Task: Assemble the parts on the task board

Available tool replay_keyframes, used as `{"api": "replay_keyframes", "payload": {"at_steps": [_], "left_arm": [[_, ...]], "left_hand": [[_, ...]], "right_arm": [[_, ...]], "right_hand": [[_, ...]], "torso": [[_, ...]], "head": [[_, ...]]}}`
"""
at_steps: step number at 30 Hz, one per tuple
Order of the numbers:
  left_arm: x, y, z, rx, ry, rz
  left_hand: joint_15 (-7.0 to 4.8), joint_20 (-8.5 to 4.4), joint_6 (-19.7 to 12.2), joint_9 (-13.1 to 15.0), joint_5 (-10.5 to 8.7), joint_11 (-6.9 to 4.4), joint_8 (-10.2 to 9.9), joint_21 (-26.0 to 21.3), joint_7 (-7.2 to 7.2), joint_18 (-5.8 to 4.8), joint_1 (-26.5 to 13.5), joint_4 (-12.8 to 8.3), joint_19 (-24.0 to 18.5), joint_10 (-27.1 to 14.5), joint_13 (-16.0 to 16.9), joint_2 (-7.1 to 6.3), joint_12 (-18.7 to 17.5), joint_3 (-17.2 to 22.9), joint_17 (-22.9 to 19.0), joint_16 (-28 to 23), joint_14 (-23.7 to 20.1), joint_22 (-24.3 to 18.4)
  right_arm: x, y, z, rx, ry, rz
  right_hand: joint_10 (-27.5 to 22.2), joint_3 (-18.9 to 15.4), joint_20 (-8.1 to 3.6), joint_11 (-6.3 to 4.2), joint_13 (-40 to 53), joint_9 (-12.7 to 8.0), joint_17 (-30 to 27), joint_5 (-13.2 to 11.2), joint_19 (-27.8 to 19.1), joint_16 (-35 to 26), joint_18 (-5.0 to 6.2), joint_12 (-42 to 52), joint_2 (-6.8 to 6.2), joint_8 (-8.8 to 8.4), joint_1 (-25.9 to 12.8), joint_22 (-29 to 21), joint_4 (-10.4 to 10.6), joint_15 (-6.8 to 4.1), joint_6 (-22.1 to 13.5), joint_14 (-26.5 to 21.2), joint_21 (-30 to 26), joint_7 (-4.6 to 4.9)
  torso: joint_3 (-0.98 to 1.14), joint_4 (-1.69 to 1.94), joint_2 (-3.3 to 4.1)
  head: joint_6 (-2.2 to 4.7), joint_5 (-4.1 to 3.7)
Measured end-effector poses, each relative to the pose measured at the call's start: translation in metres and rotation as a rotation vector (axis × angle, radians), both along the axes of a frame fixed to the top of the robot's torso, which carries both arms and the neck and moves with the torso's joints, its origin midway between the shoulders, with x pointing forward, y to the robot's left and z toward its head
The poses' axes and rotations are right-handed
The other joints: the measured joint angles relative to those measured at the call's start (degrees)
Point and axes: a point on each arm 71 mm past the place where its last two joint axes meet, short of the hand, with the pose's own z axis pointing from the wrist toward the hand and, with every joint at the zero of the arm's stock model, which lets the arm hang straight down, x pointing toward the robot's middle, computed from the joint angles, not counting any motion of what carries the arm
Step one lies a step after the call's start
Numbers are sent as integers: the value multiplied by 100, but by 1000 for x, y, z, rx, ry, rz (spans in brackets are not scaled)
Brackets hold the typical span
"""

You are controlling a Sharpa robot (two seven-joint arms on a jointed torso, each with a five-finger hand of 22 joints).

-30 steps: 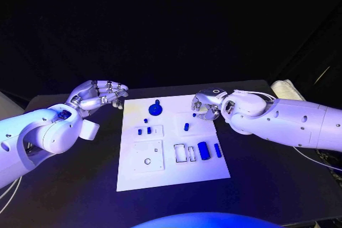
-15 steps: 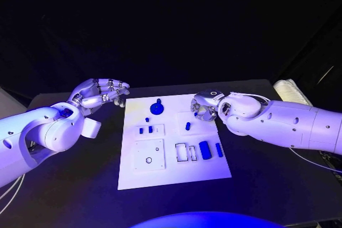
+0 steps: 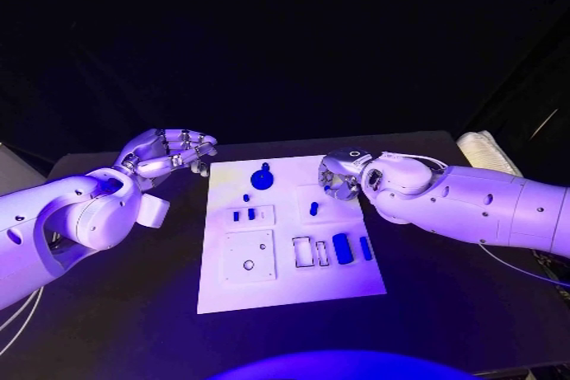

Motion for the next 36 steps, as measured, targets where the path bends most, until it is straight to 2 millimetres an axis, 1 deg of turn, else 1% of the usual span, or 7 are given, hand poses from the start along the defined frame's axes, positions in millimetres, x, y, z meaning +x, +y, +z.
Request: {"api": "replay_keyframes", "payload": {"at_steps": [2, 3, 15, 26, 30, 32, 36], "left_arm": [[0, 0, 0, 2, 1, 0], [0, 0, 0, 3, 1, -1], [0, 0, -1, 20, 8, -9], [1, 2, -2, 34, 9, -14], [2, 3, -3, 37, 9, -12], [2, 4, -3, 38, 9, -9], [3, 5, -3, 40, 9, -5]], "left_hand": [[-20, -4, 0, -22, 0, 0, 0, 65, 0, 0, 59, 0, 185, 0, -22, 59, 0, 0, 0, 0, 20, 23], [-23, -14, 0, -31, 0, 0, 0, 153, 0, -2, 112, 0, 280, 0, -37, 58, 0, 0, 3, 0, 57, 70], [-19, -41, 0, -39, 0, 0, 21, 252, 0, -1, 193, -40, 346, 0, -56, 83, -26, 41, 17, 0, 61, 149], [-19, -41, 0, -54, 0, 0, 21, 333, 0, -1, 274, -95, 345, 0, -68, 108, -26, 95, 30, 0, 61, 192], [-19, -42, 0, -54, 0, 0, 20, 333, 0, -1, 274, -95, 345, 0, -68, 108, -26, 95, 30, 0, 61, 192], [-19, -42, 0, -54, 0, 0, 20, 333, 0, -1, 274, -95, 345, 0, -68, 108, -26, 95, 35, 0, 61, 199], [-19, -42, 0, -54, 0, 0, 20, 333, 0, -1, 274, -95, 345, 0, -67, 108, -26, 95, 35, 0, 61, 199]], "right_arm": [[0, 1, 0, -2, 2, 1], [0, 1, 0, -4, 3, 2], [-4, 3, -2, 0, -20, 0], [-11, 1, 2, 52, -81, -12], [-15, 0, 11, 85, -114, -11], [-18, -1, 18, 105, -131, -7], [-24, 0, 31, 142, -157, 3]], "right_hand": [[117, 70, -29, -19, 17, 59, 91, -11, 72, 108, -25, 30, 22, 66, 23, 0, -70, -12, 79, 12, 140, -18], [179, 103, -29, -36, 19, 96, 154, -14, 90, 177, -94, 34, 44, 105, 45, 0, -112, -40, 116, 1, 231, -36], [290, 288, -51, 69, 21, 349, 205, -44, 111, 284, -93, 62, 151, 280, 45, -1, -449, -124, 199, 20, 446, -58], [300, 327, -51, 79, 24, 397, 218, -111, 111, 339, -92, 62, 165, 281, 31, -2, -490, -123, 199, 20, 518, -59], [300, 327, -51, 79, 24, 412, 235, -124, 111, 339, -94, 62, 165, 281, 31, -2, -490, -123, 198, 20, 521, -59], [299, 343, -51, 79, 24, 412, 241, -134, 111, 339, -178, 61, 165, 281, 31, -2, -505, -122, 198, 20, 545, -59], [300, 343, -51, 79, 24, 414, 251, -144, 111, 362, -178, 39, 165, 281, 31, -2, -506, -122, 198, 20, 567, -59]], "torso": [[1, 0, -2], [1, -1, -3], [1, -2, -3], [4, -9, -7], [7, -13, -10], [6, -14, -12], [3, -17, -15]], "head": [[-7, -2], [-9, -2], [-29, 19], [-47, 44], [-56, 56], [-56, 59], [-46, 65]]}}
